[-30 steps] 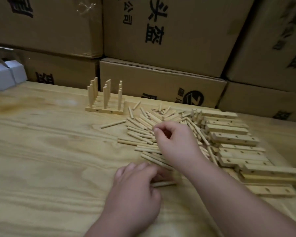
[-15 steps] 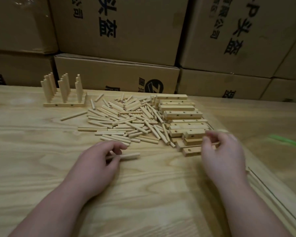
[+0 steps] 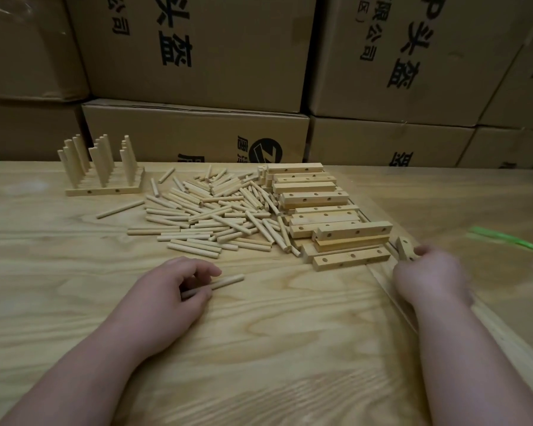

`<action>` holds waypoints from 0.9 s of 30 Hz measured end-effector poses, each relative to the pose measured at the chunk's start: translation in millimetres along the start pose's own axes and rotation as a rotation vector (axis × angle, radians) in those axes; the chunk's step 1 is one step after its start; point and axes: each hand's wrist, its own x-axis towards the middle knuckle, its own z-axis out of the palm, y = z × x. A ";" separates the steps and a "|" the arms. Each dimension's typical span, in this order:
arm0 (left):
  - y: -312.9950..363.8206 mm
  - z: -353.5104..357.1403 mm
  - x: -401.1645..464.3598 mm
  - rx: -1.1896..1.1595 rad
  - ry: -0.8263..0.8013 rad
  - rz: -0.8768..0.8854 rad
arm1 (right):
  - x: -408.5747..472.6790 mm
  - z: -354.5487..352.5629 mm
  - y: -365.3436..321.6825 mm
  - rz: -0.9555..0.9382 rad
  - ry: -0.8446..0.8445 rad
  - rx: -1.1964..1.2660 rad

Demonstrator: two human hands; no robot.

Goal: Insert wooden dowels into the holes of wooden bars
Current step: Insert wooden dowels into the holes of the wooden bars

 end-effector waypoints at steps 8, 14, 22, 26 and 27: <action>2.7 -0.8 -2.5 -0.049 0.060 0.008 | 2.6 2.7 -0.7 -0.044 0.199 0.280; 11.1 -6.8 -3.4 -0.228 0.194 0.013 | -74.9 3.8 -42.1 -0.609 0.008 0.772; 11.7 -11.1 -3.5 -0.672 0.227 -0.094 | -146.3 49.5 -73.3 -1.244 -0.434 0.601; 2.8 -13.6 4.4 -0.928 0.349 -0.273 | -144.0 60.4 -73.1 -1.222 -0.512 0.475; 2.8 -15.5 6.7 -1.002 0.389 -0.307 | -141.3 63.2 -72.3 -1.237 -0.515 0.365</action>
